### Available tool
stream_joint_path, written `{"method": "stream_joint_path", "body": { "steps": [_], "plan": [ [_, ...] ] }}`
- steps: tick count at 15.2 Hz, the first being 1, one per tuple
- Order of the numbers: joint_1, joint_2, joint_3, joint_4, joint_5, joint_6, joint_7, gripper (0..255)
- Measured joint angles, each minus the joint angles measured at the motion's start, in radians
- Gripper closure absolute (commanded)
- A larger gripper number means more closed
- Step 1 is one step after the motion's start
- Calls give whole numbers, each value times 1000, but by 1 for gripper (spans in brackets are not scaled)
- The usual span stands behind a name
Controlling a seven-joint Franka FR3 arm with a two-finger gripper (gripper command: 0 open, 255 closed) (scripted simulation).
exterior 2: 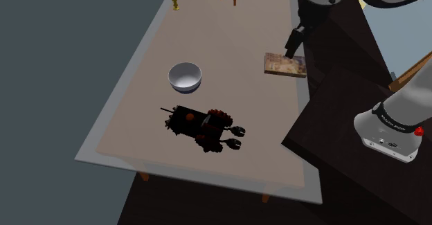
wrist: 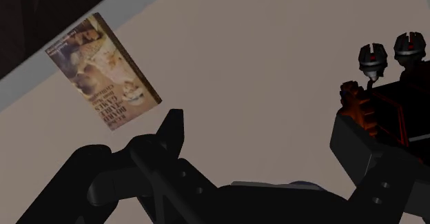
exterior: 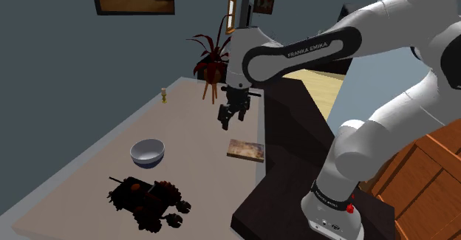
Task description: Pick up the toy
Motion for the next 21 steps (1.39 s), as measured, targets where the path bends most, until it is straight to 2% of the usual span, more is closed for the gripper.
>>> {"method": "stream_joint_path", "body": {
  "steps": [6, 10, 16, 21],
  "plan": [
    [23, 189, 83, 53, -6, 160, 91, 0],
    [36, 336, 137, 107, -46, 264, 172, 0],
    [66, 558, 180, 246, -161, 355, 305, 0],
    [127, 755, 173, 394, -279, 402, 418, 0]
  ]
}}
